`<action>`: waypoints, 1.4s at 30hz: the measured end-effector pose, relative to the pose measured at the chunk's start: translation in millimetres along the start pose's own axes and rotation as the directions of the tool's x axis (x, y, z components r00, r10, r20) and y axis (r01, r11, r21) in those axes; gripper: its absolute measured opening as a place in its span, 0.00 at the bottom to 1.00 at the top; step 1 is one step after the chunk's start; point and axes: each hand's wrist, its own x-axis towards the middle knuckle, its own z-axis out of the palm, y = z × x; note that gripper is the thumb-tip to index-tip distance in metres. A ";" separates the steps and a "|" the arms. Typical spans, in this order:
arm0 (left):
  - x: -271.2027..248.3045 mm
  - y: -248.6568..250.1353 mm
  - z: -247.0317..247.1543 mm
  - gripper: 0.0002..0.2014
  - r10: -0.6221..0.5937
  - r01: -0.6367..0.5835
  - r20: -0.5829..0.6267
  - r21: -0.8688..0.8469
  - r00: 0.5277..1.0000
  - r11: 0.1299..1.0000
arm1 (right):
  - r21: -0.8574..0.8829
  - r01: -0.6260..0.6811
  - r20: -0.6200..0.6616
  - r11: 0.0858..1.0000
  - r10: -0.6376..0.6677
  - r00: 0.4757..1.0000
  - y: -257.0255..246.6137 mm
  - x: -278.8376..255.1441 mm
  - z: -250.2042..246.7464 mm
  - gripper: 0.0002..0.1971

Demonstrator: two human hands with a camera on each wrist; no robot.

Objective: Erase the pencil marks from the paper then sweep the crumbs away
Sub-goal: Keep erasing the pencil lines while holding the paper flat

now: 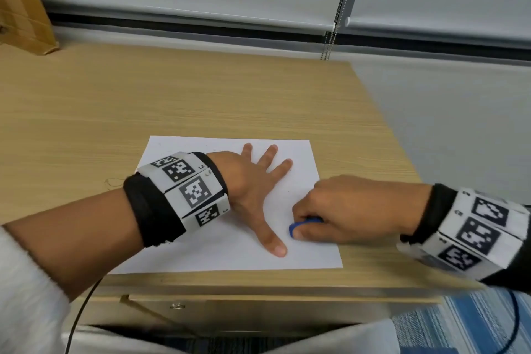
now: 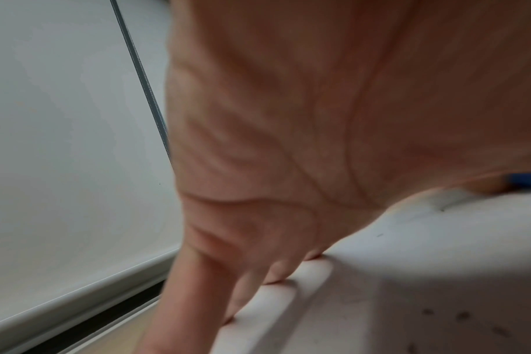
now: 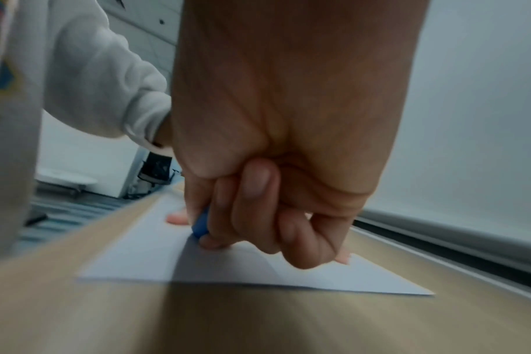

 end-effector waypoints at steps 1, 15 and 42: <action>-0.1 0.2 -0.7 0.73 0.002 -0.002 -0.002 0.001 1.000 1.000 | -0.004 -0.028 -0.012 1.000 0.028 1.000 4.3 -0.2 -1.7 0.19; 0.1 0.1 -1.3 0.74 -0.002 0.002 0.009 -0.004 1.000 1.000 | -0.037 0.002 0.027 0.999 -0.001 1.000 1.5 -3.5 2.8 0.19; 4.8 -1.0 -1.7 0.75 0.000 0.001 0.050 -0.019 0.999 1.000 | -0.028 -0.044 -0.032 0.999 0.043 0.999 36.7 29.9 -18.0 0.18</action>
